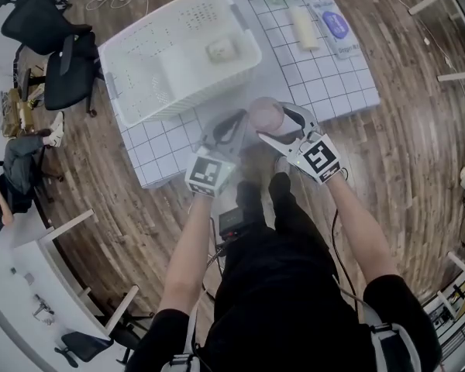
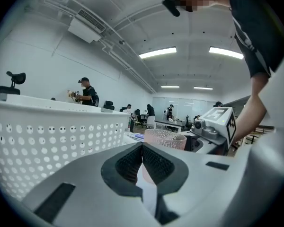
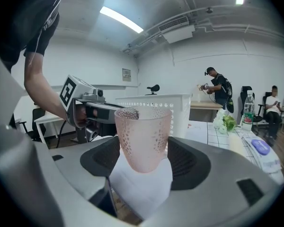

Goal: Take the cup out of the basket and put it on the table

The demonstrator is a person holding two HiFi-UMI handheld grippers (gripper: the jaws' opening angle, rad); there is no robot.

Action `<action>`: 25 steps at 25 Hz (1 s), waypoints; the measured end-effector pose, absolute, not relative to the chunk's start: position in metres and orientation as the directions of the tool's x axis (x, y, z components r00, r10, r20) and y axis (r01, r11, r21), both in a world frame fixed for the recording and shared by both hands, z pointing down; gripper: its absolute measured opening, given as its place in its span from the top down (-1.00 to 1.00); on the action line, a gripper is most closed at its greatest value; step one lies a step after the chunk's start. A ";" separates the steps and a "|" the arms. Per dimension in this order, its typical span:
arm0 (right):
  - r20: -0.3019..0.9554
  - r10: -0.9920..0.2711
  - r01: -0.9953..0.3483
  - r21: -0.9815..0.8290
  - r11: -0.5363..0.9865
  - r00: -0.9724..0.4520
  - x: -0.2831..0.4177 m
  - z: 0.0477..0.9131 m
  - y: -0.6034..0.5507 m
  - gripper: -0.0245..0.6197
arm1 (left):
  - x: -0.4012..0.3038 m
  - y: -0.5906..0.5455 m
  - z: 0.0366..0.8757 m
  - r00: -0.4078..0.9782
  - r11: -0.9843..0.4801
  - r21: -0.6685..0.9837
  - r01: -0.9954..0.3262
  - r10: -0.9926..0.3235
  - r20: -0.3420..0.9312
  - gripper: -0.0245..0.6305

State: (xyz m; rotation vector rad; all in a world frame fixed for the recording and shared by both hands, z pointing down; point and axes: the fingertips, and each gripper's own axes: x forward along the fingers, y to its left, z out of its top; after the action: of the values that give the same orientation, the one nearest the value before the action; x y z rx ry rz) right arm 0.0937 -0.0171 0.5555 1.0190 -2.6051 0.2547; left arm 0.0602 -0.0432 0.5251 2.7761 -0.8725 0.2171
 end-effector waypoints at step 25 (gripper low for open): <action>0.557 -0.563 -0.696 -0.039 0.717 -0.611 0.105 0.651 -0.015 -0.08 | 0.067 -0.032 0.629 0.767 -0.737 0.265 -0.622 -0.506 0.394 0.89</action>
State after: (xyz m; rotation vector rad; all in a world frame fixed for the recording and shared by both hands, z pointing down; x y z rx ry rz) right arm 0.1051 -0.0145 0.6512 0.9580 -2.4035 0.3429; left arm 0.0673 -0.0317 0.6290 2.5793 -0.8594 0.4196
